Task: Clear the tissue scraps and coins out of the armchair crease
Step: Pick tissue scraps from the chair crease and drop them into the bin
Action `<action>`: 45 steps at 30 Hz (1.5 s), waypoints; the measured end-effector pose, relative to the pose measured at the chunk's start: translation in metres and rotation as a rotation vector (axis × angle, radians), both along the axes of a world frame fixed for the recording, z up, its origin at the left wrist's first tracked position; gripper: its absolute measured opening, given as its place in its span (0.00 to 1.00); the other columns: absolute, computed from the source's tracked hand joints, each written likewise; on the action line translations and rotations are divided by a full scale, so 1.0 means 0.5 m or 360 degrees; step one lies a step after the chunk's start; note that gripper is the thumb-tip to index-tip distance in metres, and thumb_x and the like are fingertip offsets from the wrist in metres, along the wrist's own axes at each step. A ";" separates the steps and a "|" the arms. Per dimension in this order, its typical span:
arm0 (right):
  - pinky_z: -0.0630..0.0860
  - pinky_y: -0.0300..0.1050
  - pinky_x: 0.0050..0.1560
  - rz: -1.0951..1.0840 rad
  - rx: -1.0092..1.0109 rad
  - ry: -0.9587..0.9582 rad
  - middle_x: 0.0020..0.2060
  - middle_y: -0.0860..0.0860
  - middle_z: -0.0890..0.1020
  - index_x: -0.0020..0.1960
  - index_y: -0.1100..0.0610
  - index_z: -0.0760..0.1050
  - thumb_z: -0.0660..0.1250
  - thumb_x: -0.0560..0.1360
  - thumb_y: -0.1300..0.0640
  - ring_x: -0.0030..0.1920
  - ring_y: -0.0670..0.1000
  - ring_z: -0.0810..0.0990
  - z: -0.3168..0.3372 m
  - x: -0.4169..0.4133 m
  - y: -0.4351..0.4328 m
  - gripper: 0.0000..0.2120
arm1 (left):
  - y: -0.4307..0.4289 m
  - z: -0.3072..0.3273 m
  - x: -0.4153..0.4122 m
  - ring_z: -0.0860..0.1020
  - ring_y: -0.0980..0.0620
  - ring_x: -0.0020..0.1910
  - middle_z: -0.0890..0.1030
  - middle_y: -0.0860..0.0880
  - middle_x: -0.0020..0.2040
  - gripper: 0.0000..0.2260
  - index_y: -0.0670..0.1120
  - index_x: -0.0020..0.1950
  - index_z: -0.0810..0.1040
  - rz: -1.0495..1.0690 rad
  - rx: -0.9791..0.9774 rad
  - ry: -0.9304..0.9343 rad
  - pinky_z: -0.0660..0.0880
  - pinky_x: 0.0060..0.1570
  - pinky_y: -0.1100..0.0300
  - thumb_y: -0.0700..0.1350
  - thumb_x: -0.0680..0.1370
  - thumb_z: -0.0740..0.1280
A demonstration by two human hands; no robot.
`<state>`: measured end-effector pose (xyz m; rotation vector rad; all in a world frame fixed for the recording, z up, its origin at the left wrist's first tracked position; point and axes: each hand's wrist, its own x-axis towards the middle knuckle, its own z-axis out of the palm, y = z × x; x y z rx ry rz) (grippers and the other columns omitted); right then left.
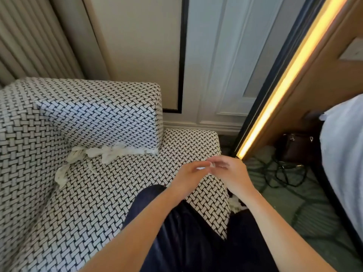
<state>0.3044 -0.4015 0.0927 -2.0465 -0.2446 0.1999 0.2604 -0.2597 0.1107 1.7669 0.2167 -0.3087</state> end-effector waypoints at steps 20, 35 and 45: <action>0.74 0.44 0.39 -0.0955 0.0084 0.0367 0.41 0.55 0.82 0.42 0.53 0.79 0.66 0.73 0.63 0.37 0.50 0.77 -0.098 0.028 -0.309 0.07 | -0.209 -0.057 0.054 0.73 0.62 0.48 0.75 0.58 0.50 0.17 0.50 0.69 0.68 -0.0201 0.0115 0.0129 0.66 0.38 0.74 0.45 0.80 0.61; 0.65 0.49 0.70 -0.1306 0.0893 0.1288 0.69 0.61 0.69 0.70 0.64 0.66 0.62 0.79 0.62 0.70 0.56 0.68 -0.174 0.081 -0.299 0.20 | -0.165 -0.076 0.073 0.75 0.59 0.52 0.75 0.56 0.59 0.14 0.55 0.65 0.71 -0.0139 0.0188 0.0240 0.68 0.40 0.69 0.49 0.79 0.61; 0.64 0.52 0.71 -0.1025 0.0821 0.1242 0.69 0.58 0.70 0.72 0.62 0.65 0.57 0.81 0.59 0.69 0.57 0.69 -0.132 0.072 -0.290 0.19 | -0.149 -0.077 0.061 0.76 0.55 0.56 0.76 0.53 0.59 0.11 0.54 0.61 0.74 -0.0116 0.0123 0.0248 0.71 0.54 0.60 0.49 0.78 0.62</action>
